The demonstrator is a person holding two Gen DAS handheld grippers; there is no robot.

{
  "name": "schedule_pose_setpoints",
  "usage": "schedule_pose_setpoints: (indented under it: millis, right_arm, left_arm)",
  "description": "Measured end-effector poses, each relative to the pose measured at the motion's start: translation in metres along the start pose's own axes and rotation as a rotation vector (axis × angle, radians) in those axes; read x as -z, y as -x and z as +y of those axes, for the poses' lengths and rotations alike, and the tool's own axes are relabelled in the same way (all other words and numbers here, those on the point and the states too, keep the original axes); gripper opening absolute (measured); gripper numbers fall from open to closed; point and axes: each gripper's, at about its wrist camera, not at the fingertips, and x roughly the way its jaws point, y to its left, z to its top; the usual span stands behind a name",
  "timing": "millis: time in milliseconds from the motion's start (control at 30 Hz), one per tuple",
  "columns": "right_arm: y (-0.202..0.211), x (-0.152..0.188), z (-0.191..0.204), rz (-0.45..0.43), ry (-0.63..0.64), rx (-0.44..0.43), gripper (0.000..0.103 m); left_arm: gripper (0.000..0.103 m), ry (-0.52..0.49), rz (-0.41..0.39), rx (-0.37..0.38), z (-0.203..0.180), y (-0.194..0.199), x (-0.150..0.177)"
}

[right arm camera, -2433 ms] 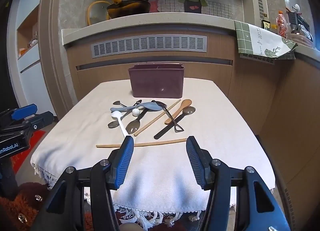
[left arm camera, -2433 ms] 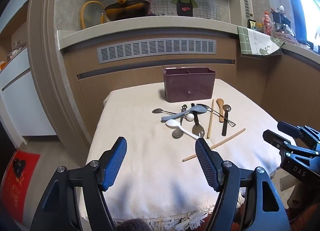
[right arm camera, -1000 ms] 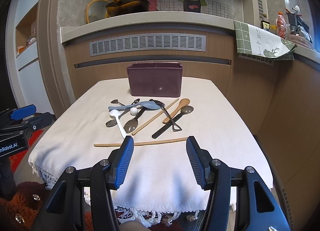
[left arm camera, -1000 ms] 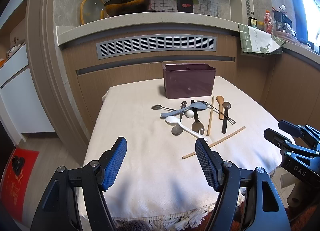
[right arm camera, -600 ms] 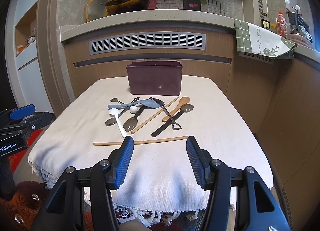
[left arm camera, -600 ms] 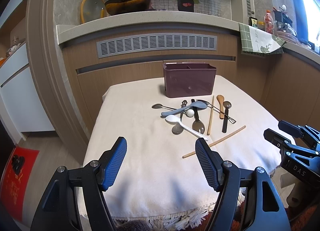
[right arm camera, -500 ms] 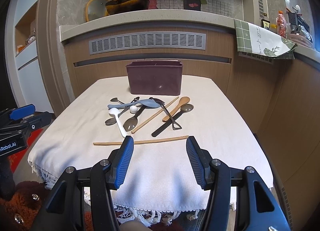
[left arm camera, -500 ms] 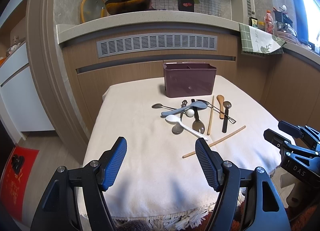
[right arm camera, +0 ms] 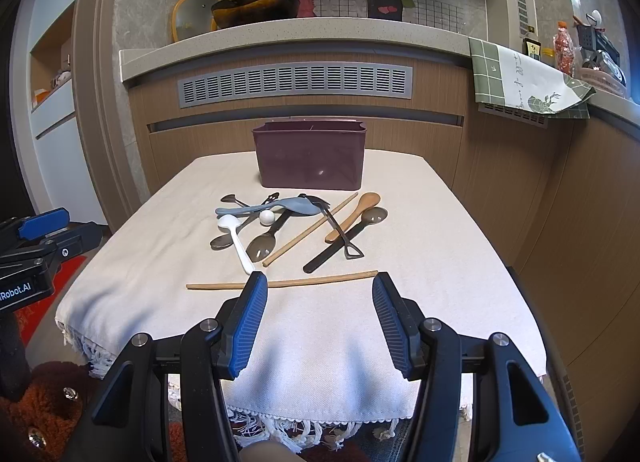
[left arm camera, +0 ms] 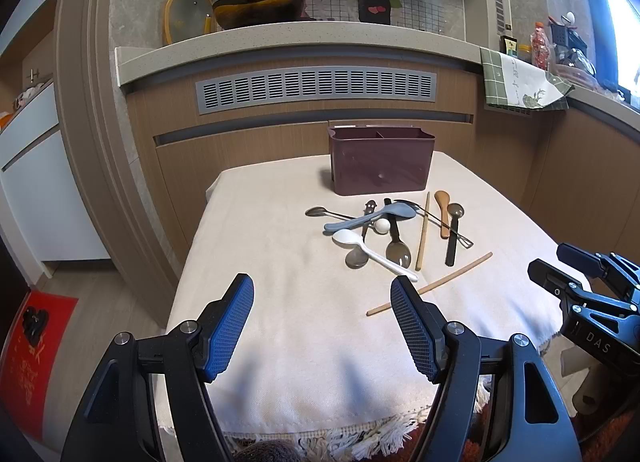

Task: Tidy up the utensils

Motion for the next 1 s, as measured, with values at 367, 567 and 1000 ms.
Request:
schedule_pose_setpoints:
  millis: [367, 567, 1000]
  right_arm:
    - [0.002, -0.008, -0.003, -0.025, 0.027, 0.021, 0.052]
    - [-0.007, -0.029, -0.010, -0.064, 0.069, 0.077, 0.052]
    - [-0.084, -0.077, -0.026, 0.062, 0.193, 0.038, 0.050]
  left_arm:
    - [0.071, -0.020, 0.040, 0.020, 0.001, -0.011, -0.010]
    - [0.071, -0.029, 0.053, 0.042, 0.000, -0.035, -0.030]
    - [0.076, 0.138, 0.036, 0.077, 0.050, -0.117, -0.086]
